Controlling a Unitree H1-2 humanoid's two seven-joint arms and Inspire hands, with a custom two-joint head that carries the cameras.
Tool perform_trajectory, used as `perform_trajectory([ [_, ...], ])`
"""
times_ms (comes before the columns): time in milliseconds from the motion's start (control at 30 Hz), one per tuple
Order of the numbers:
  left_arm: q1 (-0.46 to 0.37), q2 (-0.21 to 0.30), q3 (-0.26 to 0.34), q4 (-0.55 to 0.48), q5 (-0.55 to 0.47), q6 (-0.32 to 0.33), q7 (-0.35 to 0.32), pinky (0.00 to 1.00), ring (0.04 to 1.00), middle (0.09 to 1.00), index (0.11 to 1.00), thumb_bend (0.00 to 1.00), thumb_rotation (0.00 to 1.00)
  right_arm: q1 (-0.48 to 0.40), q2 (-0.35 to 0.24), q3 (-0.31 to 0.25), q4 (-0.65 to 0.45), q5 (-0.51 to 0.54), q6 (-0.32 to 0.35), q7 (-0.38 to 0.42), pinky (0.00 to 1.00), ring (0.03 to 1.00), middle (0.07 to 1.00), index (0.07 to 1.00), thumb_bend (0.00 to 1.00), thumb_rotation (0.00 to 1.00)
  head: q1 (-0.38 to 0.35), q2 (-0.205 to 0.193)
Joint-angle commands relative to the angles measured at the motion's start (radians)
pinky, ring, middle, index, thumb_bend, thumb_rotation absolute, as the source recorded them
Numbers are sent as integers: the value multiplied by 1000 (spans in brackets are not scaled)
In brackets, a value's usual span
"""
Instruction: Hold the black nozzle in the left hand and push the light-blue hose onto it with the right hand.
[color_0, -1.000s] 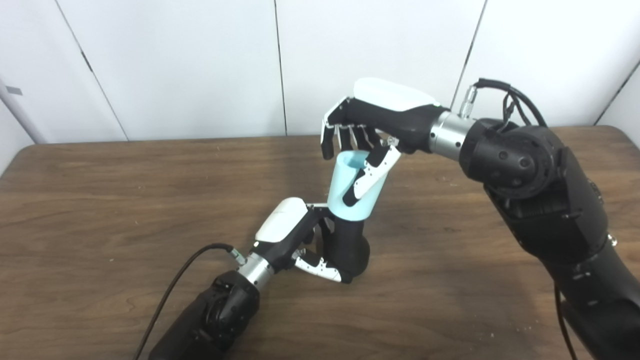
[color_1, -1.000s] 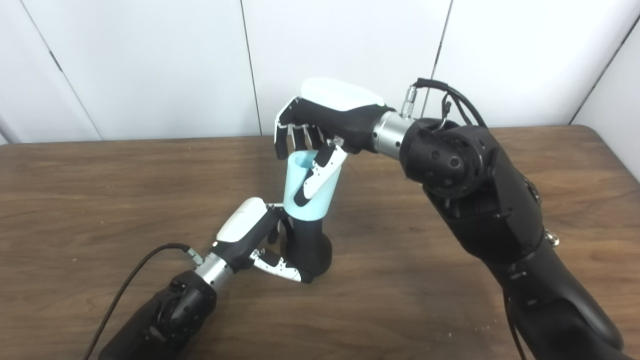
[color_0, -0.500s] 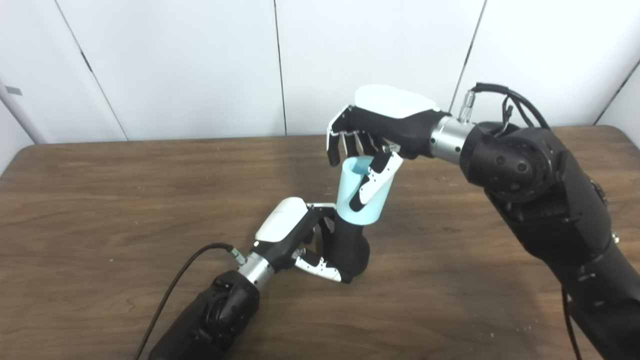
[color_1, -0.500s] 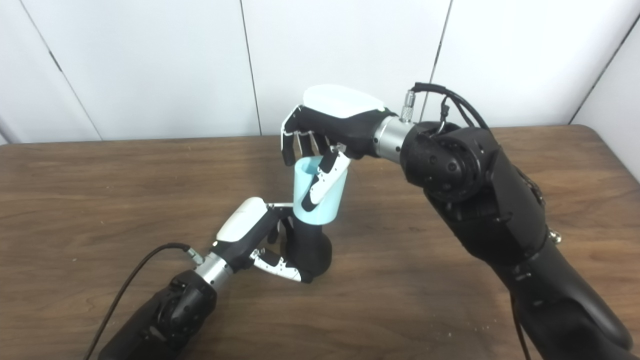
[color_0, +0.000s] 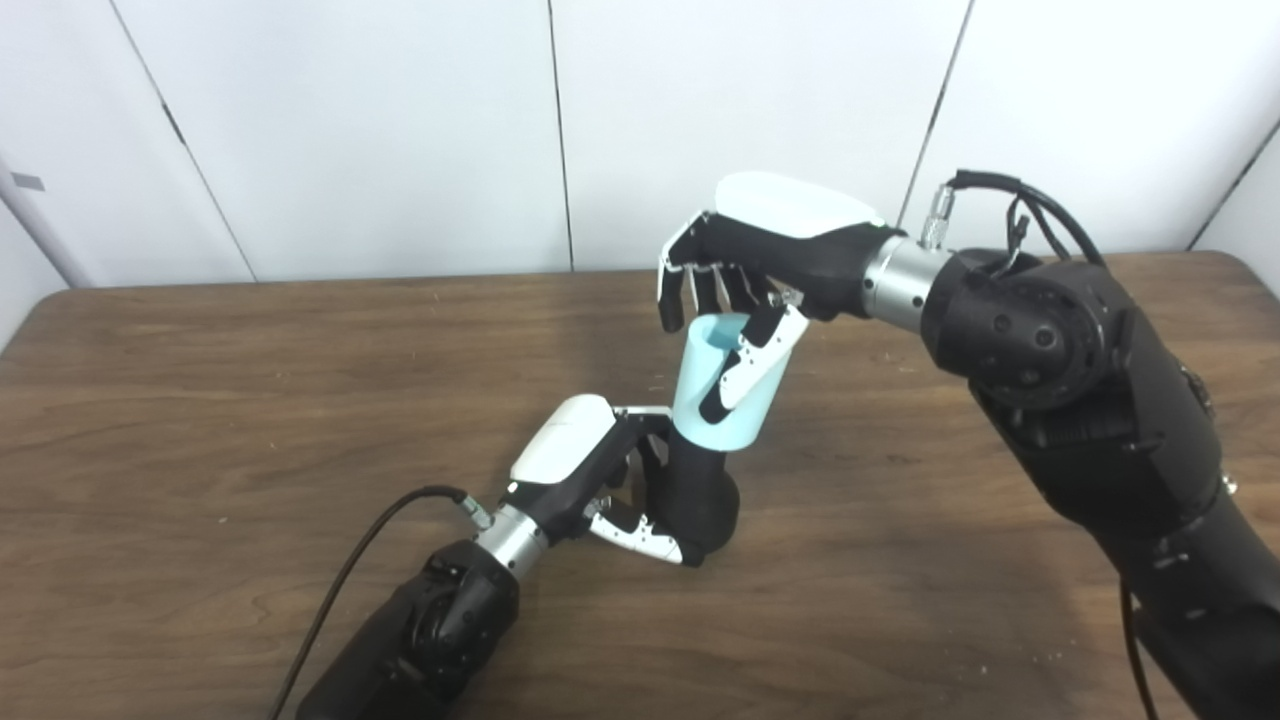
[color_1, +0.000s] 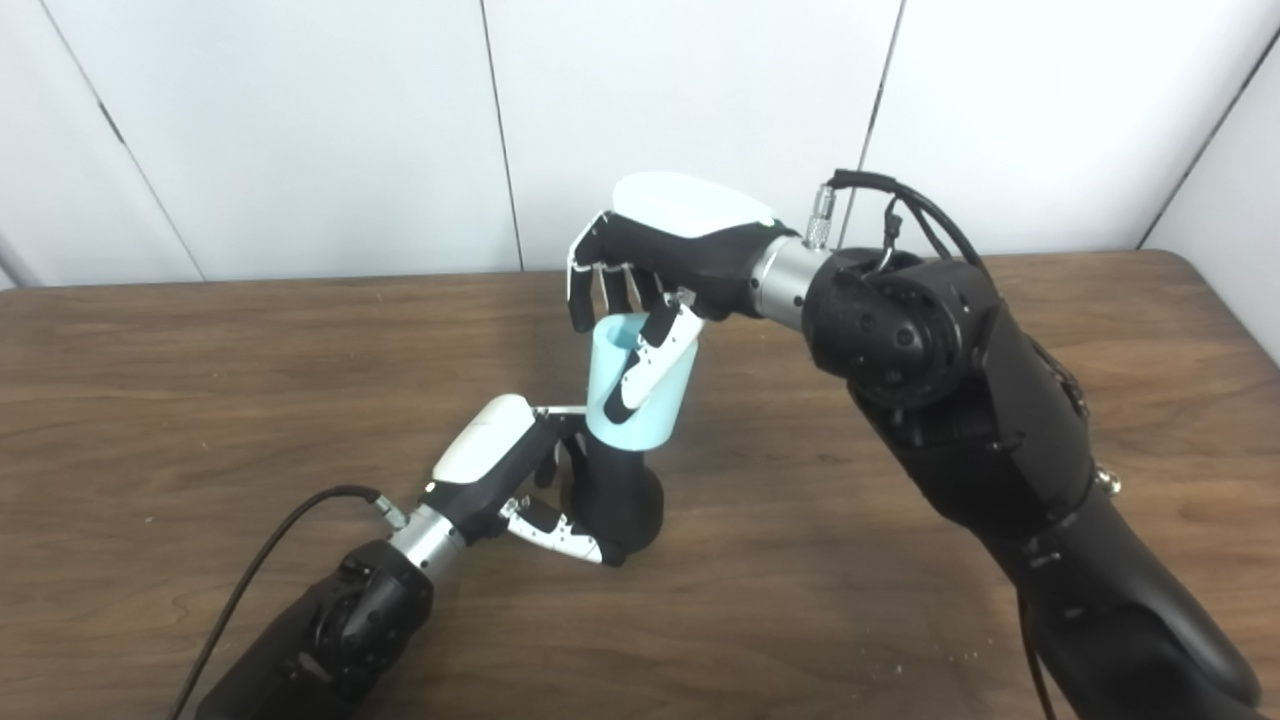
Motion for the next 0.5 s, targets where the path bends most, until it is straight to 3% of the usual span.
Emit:
perform_trajectory([
  [0,61,51,-29,66,87,113,-106,414,388,442,488,518,77,-6,10,-3,0,23,-2,-6,163,242,337,482,515,123,0,0],
  [467,63,46,-26,65,85,116,-110,413,385,439,488,518,77,8,37,-29,29,79,-11,-81,183,259,339,483,516,124,1,-1],
])
